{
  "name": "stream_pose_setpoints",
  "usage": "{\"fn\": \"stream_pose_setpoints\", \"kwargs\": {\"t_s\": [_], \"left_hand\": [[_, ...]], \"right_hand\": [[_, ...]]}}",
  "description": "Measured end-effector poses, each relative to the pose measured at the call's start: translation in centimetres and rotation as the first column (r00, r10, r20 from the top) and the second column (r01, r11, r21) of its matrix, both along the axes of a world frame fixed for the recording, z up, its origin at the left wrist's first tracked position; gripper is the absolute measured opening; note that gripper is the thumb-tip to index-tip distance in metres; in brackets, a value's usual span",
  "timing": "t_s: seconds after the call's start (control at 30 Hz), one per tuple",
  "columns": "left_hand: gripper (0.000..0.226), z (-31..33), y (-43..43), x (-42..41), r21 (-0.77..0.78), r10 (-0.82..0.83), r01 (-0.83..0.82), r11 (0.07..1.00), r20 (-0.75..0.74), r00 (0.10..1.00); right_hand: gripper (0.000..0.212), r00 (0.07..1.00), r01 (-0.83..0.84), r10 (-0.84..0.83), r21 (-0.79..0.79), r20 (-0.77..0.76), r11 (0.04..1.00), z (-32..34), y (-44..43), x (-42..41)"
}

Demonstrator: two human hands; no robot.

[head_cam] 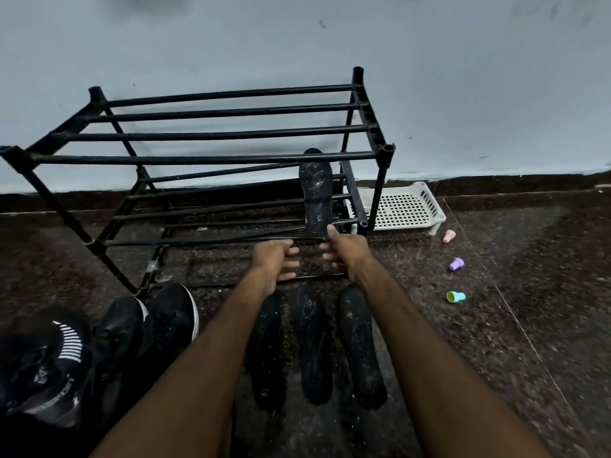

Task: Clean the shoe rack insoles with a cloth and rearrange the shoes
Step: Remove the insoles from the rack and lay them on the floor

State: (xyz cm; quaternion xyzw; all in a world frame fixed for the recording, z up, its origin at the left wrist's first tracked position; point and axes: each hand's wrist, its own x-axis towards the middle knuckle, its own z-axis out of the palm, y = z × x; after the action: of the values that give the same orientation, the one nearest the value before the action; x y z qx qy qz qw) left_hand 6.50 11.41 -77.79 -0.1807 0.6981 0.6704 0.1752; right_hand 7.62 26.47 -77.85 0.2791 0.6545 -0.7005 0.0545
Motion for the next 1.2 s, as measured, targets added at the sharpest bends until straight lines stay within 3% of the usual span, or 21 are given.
{"fn": "stream_pose_setpoints", "kwargs": {"t_s": [0.3, 0.5, 0.83, 1.0, 1.2], "left_hand": [[0.026, -0.4, 0.3, 0.0, 0.116, -0.034, 0.031, 0.993, 0.019, 0.999], [0.038, 1.6, 1.3, 0.7, 0.178, -0.059, 0.056, 0.982, 0.006, 0.998], [0.034, 1.5, 2.5, 5.1, 0.082, -0.172, 0.171, 0.982, 0.005, 0.985], [0.012, -1.8, 4.2, 9.0, 0.042, -0.235, 0.232, 0.972, 0.075, 0.969], [0.013, -5.6, 7.8, 11.9, 0.007, -0.336, 0.339, 0.941, 0.155, 0.929]], "right_hand": [[0.016, 0.990, 0.093, -0.093, -0.008, -0.109, 0.996, -0.5, -0.4, -0.1], [0.016, 0.990, -0.064, 0.069, 0.045, -0.123, 0.997, -0.5, 1.1, 5.3], [0.020, 0.942, -0.333, 0.334, 0.113, 0.010, 0.936, -0.4, 5.9, 17.7], [0.014, 0.930, -0.356, 0.346, 0.065, 0.125, 0.932, -3.1, 9.3, 22.9], [0.023, 0.947, -0.255, 0.247, 0.014, 0.205, 0.967, -6.6, 12.5, 27.4]]}}
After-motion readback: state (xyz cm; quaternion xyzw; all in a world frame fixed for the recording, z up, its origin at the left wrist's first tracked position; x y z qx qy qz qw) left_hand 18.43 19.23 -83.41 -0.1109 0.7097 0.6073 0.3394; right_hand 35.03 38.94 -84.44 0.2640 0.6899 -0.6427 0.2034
